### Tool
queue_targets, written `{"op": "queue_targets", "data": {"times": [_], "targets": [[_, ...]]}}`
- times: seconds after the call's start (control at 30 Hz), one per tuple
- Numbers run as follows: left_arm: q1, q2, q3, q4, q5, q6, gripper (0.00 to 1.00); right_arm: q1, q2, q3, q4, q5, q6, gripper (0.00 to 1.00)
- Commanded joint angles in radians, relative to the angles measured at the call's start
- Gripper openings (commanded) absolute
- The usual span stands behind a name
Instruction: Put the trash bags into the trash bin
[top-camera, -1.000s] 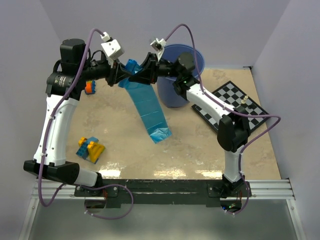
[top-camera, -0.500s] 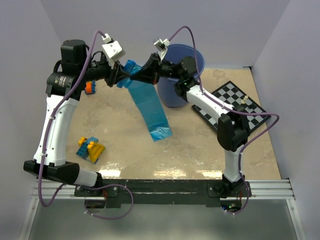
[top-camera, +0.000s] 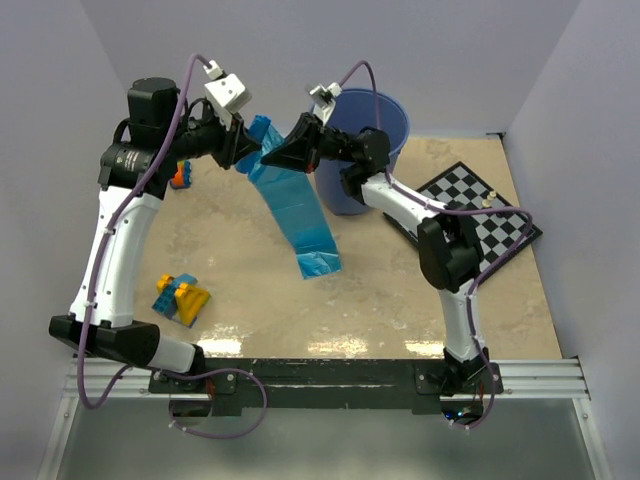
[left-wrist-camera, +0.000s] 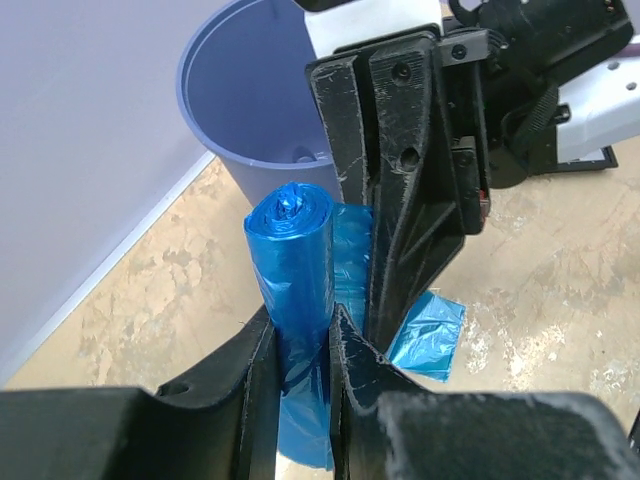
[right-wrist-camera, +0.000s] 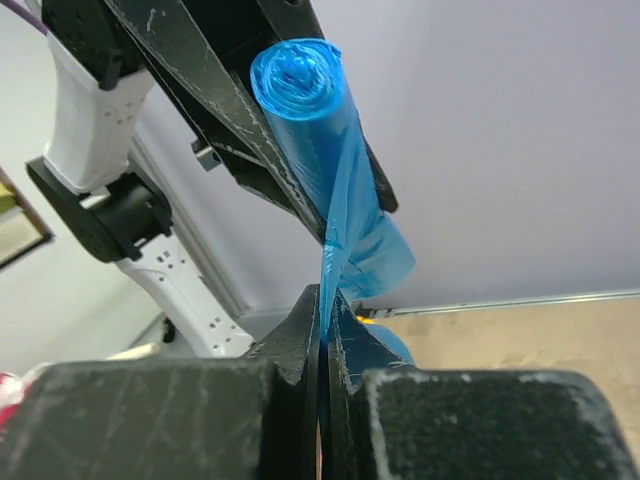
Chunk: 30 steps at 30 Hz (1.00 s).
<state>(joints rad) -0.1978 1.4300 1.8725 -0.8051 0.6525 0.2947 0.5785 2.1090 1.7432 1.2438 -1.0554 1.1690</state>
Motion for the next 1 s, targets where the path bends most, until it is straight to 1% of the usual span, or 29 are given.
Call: {"op": "queue_targets", "data": {"times": [0.0, 0.07, 0.17, 0.33, 0.47, 0.53, 0.67, 0.9, 0.97], "targets": [[0.011, 0.020, -0.012, 0.110, -0.068, -0.051, 0.00, 0.014, 0.012, 0.085, 0.392, 0.014, 0.191, 0.00], [0.009, 0.021, -0.038, 0.129, -0.070, -0.068, 0.00, 0.015, 0.031, 0.122, 0.471, 0.058, 0.268, 0.00], [0.009, 0.024, -0.067, 0.142, -0.091, -0.063, 0.00, 0.021, 0.060, 0.191, 0.532, 0.112, 0.323, 0.00], [0.009, 0.035, -0.085, 0.176, -0.139, -0.077, 0.00, 0.049, 0.092, 0.272, 0.701, 0.121, 0.460, 0.00], [0.011, 0.053, -0.095, 0.198, -0.157, -0.109, 0.00, 0.044, 0.117, 0.358, 0.770, 0.184, 0.544, 0.00], [0.012, 0.067, -0.101, 0.214, -0.154, -0.140, 0.00, 0.055, 0.126, 0.413, 0.808, 0.198, 0.560, 0.00], [0.027, 0.112, -0.058, 0.221, -0.111, -0.196, 0.00, 0.072, 0.102, 0.501, 0.845, 0.181, 0.544, 0.00], [0.060, 0.158, -0.061, 0.288, -0.132, -0.226, 0.00, 0.049, 0.052, 0.524, 0.826, 0.190, 0.540, 0.00], [0.060, 0.170, -0.041, 0.297, -0.126, -0.232, 0.00, 0.061, 0.051, 0.516, 0.830, 0.167, 0.528, 0.00]]}}
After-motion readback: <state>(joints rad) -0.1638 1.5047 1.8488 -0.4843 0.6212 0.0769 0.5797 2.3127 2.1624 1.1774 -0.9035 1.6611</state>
